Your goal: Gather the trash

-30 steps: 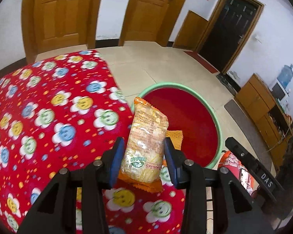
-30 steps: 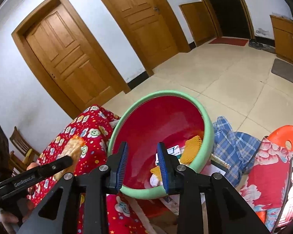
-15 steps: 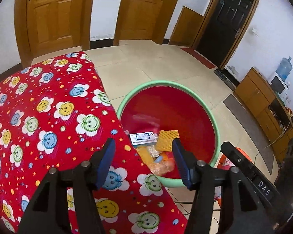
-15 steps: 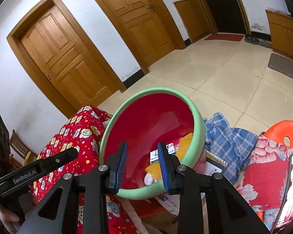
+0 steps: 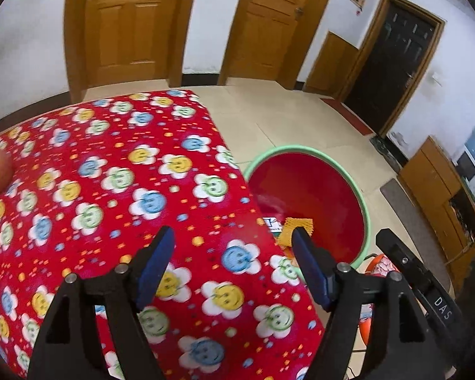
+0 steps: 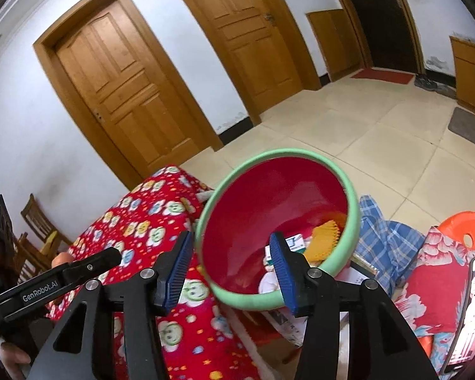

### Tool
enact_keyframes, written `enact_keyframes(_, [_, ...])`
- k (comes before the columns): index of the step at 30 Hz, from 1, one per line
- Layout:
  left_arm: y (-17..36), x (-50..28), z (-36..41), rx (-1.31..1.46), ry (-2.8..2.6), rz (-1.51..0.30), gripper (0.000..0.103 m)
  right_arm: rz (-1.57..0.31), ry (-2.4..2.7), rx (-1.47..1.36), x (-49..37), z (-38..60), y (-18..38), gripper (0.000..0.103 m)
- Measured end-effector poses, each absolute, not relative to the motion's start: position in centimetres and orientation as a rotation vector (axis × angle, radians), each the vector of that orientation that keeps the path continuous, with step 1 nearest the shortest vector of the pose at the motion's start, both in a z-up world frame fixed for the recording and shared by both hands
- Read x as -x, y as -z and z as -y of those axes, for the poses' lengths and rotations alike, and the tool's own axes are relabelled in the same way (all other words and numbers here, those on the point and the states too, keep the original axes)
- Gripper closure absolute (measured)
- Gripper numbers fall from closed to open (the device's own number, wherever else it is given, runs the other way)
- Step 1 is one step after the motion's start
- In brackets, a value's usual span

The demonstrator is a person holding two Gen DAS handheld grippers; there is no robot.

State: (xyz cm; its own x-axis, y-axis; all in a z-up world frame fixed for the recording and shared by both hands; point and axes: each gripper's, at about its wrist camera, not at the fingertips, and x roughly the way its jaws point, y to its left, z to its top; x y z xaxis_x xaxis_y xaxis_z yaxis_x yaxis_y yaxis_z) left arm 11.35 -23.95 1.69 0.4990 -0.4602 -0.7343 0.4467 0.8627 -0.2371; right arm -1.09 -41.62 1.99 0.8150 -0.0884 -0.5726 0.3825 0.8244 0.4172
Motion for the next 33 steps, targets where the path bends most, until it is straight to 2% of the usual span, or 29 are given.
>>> enact_keyframes(7, [-3.0, -10.0, 20.3, 0.024, 0.460, -0.830, 0.015, -0.563, 0.218, -0.495, 1.1, 38.0, -3.2, 0.043])
enact_keyframes(15, [-3.5, -8.7, 16.0, 0.055, 0.377, -0.801, 0.014, -0.570, 0.159, -0.426, 1.1, 33.8, -4.4, 0.037])
enact_keyframes(18, [-3.7, -7.9, 14.5, 0.045, 0.330, -0.783, 0.014, -0.565, 0.146, -0.397, 1.4, 32.4, -4.9, 0.028])
enact_keyframes(33, [-4.5, -5.0, 8.7, 0.056, 0.179, -0.717, 0.014, -0.530, 0.079, -0.302, 2.5, 26.7, -5.7, 0.027])
